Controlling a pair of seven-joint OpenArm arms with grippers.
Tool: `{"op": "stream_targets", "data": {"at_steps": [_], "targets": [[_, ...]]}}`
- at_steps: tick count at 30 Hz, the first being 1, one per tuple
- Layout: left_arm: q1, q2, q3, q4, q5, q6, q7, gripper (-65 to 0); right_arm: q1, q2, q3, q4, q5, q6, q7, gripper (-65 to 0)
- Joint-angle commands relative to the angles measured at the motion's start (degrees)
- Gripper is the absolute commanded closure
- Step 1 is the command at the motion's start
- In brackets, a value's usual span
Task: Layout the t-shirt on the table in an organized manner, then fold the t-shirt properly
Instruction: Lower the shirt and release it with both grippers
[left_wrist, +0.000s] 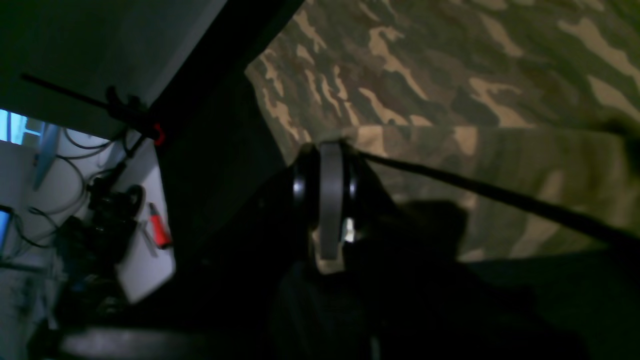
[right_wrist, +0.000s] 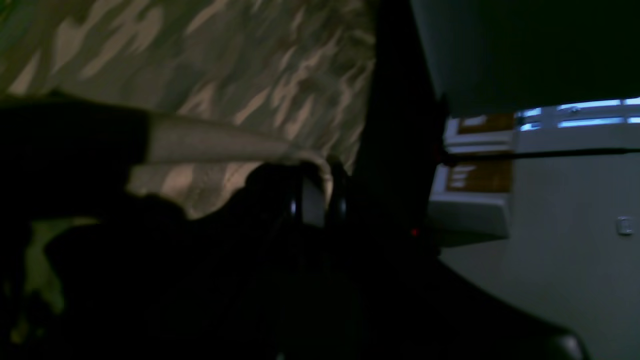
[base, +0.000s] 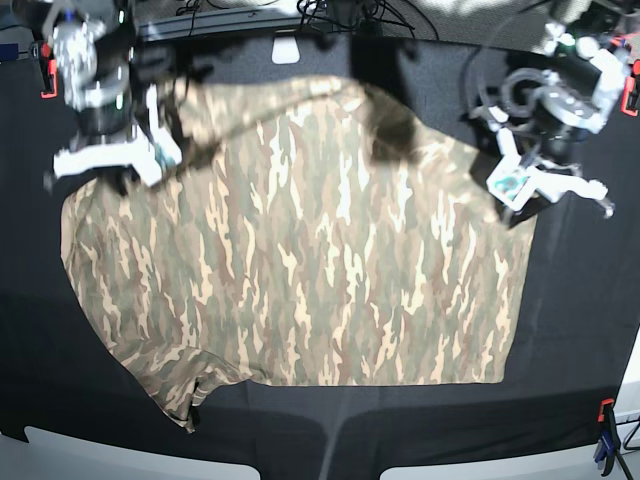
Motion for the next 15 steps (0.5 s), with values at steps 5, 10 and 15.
{"op": "stream_targets", "data": {"at_steps": [5,10,15], "targets": [[-0.94,0.68,-0.33,-5.40,0.59,0.98,-2.19,0.0,2.10,0.81,0.42,0.57,-1.07,-0.52,0.70,0.0],[-3.23,1.01,-0.31,-14.56,0.55,1.01,-4.98,0.0,2.75,0.79,0.42,-2.27,0.90,-0.46,2.95,0.0],[-7.21,1.01,-0.31,-20.85,-0.13,1.01,-6.88,0.0,7.52,-0.76,0.42,-9.46,1.68,-0.48,3.26,0.0]]}}
